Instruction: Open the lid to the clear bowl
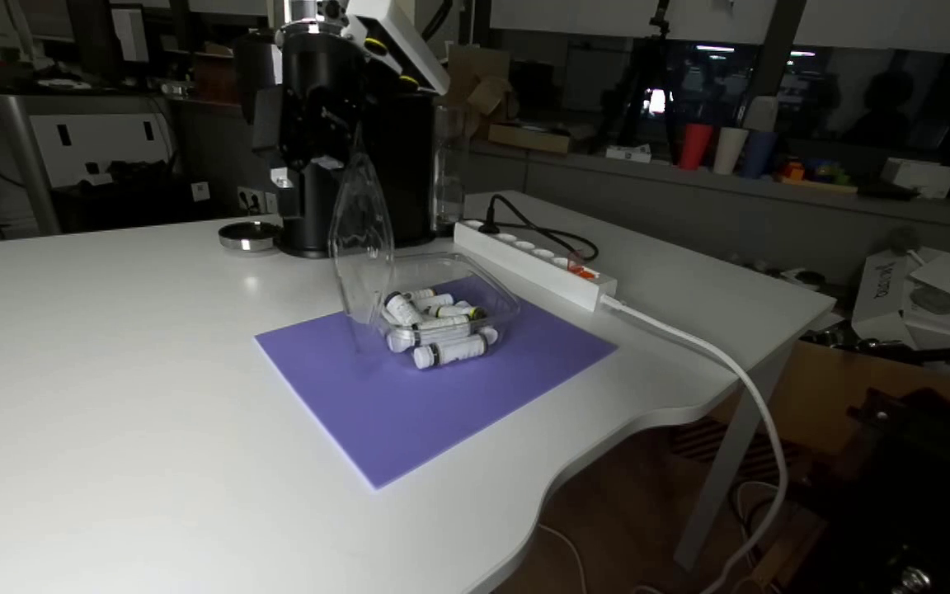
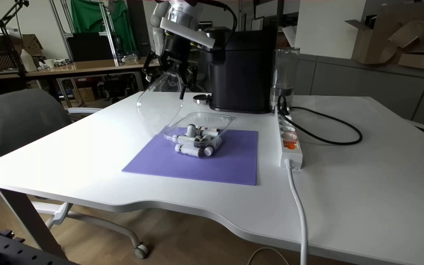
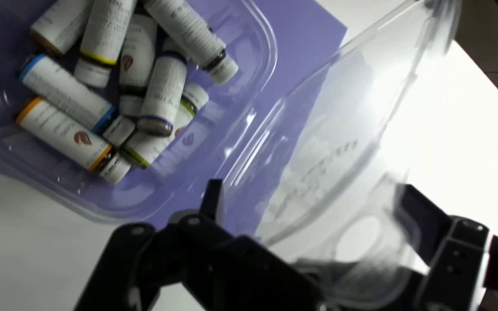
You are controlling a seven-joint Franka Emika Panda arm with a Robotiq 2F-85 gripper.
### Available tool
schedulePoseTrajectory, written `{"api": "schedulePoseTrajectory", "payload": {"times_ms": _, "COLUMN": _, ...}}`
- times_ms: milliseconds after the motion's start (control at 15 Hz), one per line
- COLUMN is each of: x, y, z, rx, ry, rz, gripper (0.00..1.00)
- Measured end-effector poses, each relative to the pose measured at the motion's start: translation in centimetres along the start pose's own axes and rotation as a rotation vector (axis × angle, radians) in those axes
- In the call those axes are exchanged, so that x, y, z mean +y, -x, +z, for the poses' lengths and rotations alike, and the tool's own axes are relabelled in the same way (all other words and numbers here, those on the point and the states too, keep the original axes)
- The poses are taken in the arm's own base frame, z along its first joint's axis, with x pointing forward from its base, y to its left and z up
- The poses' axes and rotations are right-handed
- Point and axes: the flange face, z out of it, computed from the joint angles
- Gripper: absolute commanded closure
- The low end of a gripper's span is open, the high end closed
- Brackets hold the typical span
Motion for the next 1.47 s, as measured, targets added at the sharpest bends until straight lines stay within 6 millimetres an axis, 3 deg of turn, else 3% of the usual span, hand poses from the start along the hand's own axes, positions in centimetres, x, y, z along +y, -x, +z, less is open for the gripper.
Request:
{"api": "schedulePoseTrajectory", "payload": {"times_ms": 533, "x": -4.7, "y": -3.7, "z": -1.2, "rx": 0.131, "ry": 0.126, "rz": -0.047, "gripper": 0.00}}
{"api": "schedulePoseTrajectory", "payload": {"times_ms": 1200, "x": -13.7, "y": -3.8, "z": -5.1, "rx": 0.216, "ry": 0.286, "rz": -0.159, "gripper": 0.00}}
{"api": "schedulePoseTrajectory", "payload": {"times_ms": 1467, "x": -15.4, "y": -3.3, "z": -6.1, "rx": 0.217, "ry": 0.301, "rz": -0.162, "gripper": 0.00}}
